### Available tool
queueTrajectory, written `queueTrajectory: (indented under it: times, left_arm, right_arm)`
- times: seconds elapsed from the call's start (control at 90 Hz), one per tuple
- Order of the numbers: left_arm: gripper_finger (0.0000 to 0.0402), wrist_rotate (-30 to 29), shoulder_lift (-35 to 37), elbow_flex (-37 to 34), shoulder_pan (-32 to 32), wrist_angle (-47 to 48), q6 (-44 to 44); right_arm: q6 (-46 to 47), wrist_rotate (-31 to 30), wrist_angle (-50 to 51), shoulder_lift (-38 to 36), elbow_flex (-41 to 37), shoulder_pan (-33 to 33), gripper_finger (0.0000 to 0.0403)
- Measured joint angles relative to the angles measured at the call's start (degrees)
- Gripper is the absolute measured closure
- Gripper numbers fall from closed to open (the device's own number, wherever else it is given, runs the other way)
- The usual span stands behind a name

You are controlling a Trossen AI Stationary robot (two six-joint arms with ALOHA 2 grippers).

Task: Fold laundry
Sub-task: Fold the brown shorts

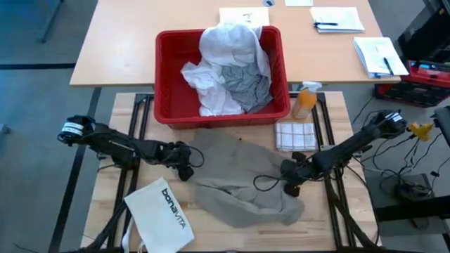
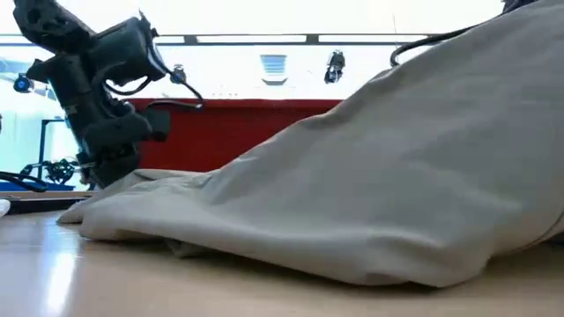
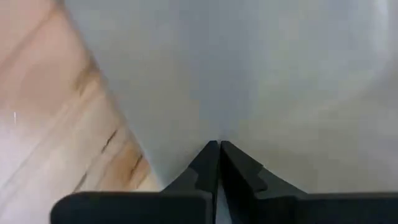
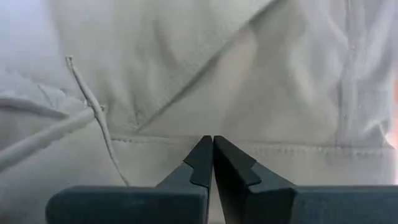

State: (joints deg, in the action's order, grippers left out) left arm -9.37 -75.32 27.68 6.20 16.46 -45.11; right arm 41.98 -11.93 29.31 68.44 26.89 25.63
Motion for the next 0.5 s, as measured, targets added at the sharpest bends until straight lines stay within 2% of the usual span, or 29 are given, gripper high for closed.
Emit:
queueTrajectory:
  times: [0.189,0.3,0.5]
  left_arm:
    - [0.0401,1.43,0.06,-0.07,2.02,-0.79,-2.39]
    - [0.0401,2.47,0.06,0.89,3.98,-0.49,-3.62]
    - [0.0401,3.76,0.06,1.42,8.98,0.94,-10.56]
  right_arm:
    - [1.99,-4.4,0.54,-0.94,0.0,-0.56,0.0403]
    - [3.57,-5.04,0.19,-0.85,0.0,-2.59,0.0403]
    - [3.04,-6.0,-6.18,-1.27,-0.02,-7.37,0.0403]
